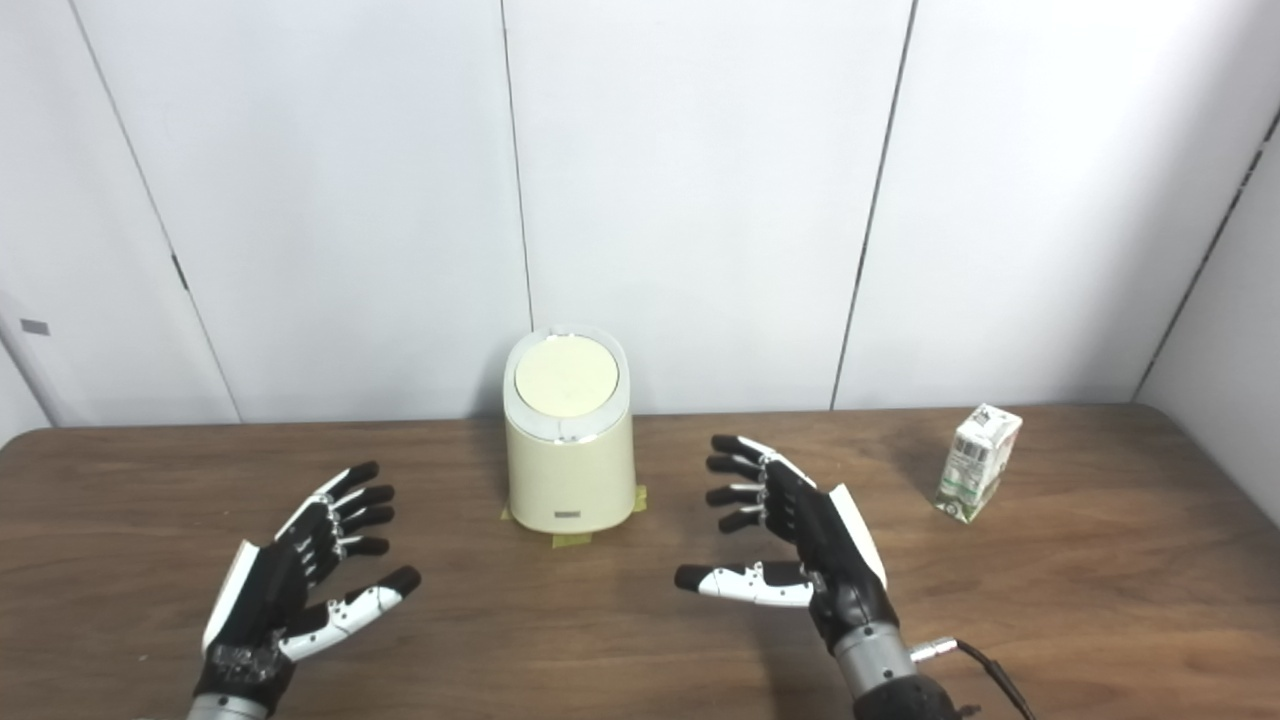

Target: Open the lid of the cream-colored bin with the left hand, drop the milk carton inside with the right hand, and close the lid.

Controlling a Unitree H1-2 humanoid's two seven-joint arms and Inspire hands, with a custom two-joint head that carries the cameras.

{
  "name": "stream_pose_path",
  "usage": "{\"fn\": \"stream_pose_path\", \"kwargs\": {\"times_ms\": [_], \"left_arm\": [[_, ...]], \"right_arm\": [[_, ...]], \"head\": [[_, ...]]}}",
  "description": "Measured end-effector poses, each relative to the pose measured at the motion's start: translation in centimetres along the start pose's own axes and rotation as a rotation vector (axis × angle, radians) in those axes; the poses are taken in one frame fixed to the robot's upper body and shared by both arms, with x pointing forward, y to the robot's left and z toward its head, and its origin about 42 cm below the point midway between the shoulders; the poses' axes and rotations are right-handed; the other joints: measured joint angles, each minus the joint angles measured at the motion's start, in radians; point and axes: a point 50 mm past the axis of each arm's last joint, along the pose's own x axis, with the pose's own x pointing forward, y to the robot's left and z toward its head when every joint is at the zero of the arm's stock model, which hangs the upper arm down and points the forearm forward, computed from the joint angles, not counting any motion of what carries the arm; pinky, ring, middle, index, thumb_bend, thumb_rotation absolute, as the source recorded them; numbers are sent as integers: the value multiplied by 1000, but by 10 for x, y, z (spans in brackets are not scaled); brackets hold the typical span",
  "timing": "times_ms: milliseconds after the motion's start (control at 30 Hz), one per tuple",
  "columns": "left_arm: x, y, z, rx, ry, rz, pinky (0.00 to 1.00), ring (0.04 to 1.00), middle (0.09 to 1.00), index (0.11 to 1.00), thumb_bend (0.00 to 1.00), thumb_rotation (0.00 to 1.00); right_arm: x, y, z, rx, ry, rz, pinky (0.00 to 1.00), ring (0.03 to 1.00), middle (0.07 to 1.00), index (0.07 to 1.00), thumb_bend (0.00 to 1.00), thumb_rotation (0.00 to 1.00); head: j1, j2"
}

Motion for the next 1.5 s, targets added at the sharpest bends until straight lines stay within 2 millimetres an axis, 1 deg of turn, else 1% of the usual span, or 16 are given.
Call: {"fn": "stream_pose_path", "kwargs": {"times_ms": [67,133,200,367,433,500,600,767,833,933,1000,1133,1267,1367,1467,1500], "left_arm": [[0,0,0,-1,0,5,682,778,808,813,680,185],[0,-1,0,0,-1,1,715,825,880,875,709,253],[0,-1,0,0,-1,-7,728,844,906,908,731,279],[0,-1,-1,-4,3,-7,702,813,867,936,743,256],[0,-1,-2,-5,6,-5,690,790,830,939,734,242],[0,0,-2,-5,-3,-4,682,770,783,934,719,236],[0,0,-1,-5,-17,-4,669,760,766,911,709,219],[0,-1,-1,-1,-17,-6,695,810,846,888,727,264],[0,-2,-1,3,-14,-8,728,844,888,905,740,296],[2,-6,-1,0,12,3,778,894,933,949,793,332],[7,-11,2,-7,39,23,850,935,965,984,811,350],[36,-18,17,-1,46,25,942,970,998,1000,855,372],[77,-20,50,-14,28,42,947,975,999,1000,863,397],[107,-24,73,-25,45,29,941,973,1000,1000,848,385],[132,-28,95,-21,31,8,951,997,1000,1000,866,370],[140,-30,101,-13,23,3,932,999,1000,1000,878,375]], "right_arm": [[0,0,1,-3,-4,-1,520,634,729,726,714,77],[0,0,2,-3,-6,0,557,674,767,771,738,131],[0,-1,1,-5,-5,2,575,694,788,797,758,160],[0,-1,1,1,-4,3,587,695,804,823,797,182],[0,-1,1,3,-3,3,580,691,803,823,798,177],[0,-1,0,5,-2,4,581,692,804,825,797,174],[0,-1,0,9,-2,6,581,688,800,824,795,169],[0,-1,0,12,-2,6,586,699,804,822,785,144],[0,-1,0,14,-2,8,581,699,810,826,768,121],[0,-1,0,15,0,10,577,691,807,823,774,142],[0,-1,0,15,0,10,572,690,808,821,778,154],[0,-2,-1,14,0,10,566,693,809,821,786,174],[-1,-3,-5,11,14,7,569,682,807,816,797,193],[-1,-3,-9,11,24,10,565,678,806,808,795,193],[-1,-4,-8,8,18,11,555,678,810,806,794,192],[-1,-4,-8,8,18,11,554,676,811,810,793,179]], "head": [[0,-2],[0,-2],[0,0],[-3,0],[-3,-2],[-3,-2],[-3,2],[-6,-6],[-3,-9],[-3,-12],[-6,-12],[-5,-12],[5,-15],[6,-17],[9,-15],[9,-15]]}}
